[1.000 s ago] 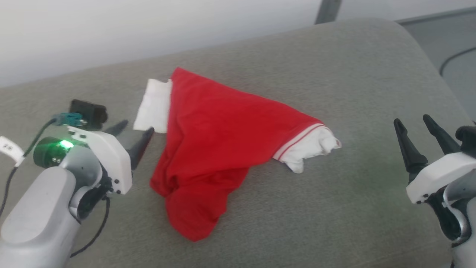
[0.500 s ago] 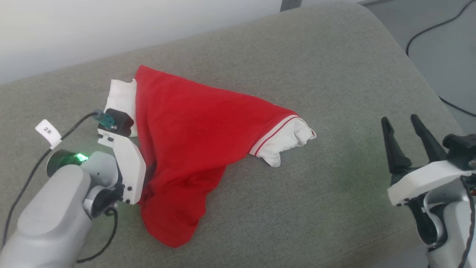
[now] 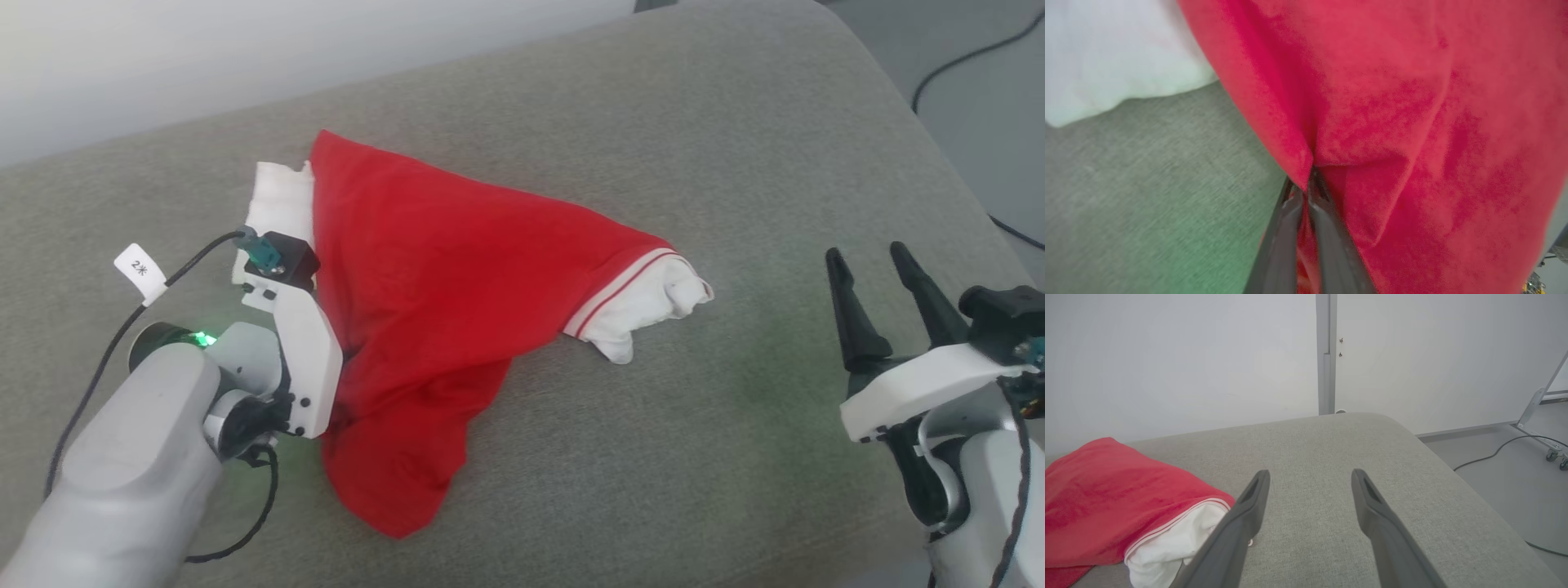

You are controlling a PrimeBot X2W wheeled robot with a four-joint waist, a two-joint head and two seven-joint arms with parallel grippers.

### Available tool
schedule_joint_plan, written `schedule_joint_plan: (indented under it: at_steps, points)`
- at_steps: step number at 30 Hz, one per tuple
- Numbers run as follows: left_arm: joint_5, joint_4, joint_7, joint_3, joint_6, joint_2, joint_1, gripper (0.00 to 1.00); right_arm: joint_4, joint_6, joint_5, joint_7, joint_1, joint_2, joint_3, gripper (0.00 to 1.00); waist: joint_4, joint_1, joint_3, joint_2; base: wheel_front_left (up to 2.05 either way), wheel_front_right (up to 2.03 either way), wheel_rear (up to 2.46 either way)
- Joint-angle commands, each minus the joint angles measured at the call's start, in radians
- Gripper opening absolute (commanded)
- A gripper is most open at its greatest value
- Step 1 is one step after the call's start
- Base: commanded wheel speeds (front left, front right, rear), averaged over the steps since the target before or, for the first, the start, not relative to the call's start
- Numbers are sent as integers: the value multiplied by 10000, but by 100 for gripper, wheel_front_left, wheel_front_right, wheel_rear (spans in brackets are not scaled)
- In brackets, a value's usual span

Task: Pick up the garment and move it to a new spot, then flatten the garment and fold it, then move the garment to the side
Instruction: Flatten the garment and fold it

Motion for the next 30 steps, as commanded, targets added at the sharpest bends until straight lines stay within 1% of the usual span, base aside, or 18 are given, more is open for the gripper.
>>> schedule_joint_plan:
  at_steps: [1, 4, 7, 11, 16, 20, 26, 29, 30]
  points:
    - [-62, 24, 102, -14, 9, 136, 143, 0, 36, -5, -74, -85, -57, -33, -60, 100, 193, 0, -85, 0, 0, 0, 0]
    - [-222, -260, 243, 57, 20, 359, 397, 0, 22, -7, -82, -53, 67, -119, -165, 100, 505, 0, -198, 0, 0, 0, 0]
    - [-342, -677, 498, 120, 155, 646, 762, 0, -15, -7, -134, 40, 174, -167, -305, 100, 819, 0, -293, 0, 0, 0, 0]
    - [-613, -1294, 858, 228, 443, 1077, 1504, 0, -89, -7, -190, 153, 253, -202, -428, 100, 1189, 0, -400, 0, 0, 0, 0]
    - [-880, -1955, 1312, 182, 918, 1429, 2579, 0, -172, -7, -264, 319, 314, -217, -450, 100, 1509, 0, -485, 0, 0, 0, 0]
    - [-1022, -2200, 1559, 78, 1170, 1554, 3355, 0, -227, -7, -272, 408, 315, -202, -409, 100, 1632, 0, -496, 0, 0, 0, 0]
    - [-1526, -2198, 1923, -87, 1158, 1391, 4141, 0, -286, -7, -253, 496, 274, -237, -338, 100, 1659, 0, -472, 0, 0, 0, 0]
    - [-1387, -2253, 1609, -3, 1251, 1366, 4105, 0, -307, -7, -251, 517, 250, -249, -315, 100, 1631, 0, -445, 0, 0, 0, 0]
    - [-1273, -2291, 1453, 39, 1240, 1405, 3991, 23, -315, -7, -251, 520, 241, -248, -311, 100, 1615, 0, -438, 0, 0, 0, 0]
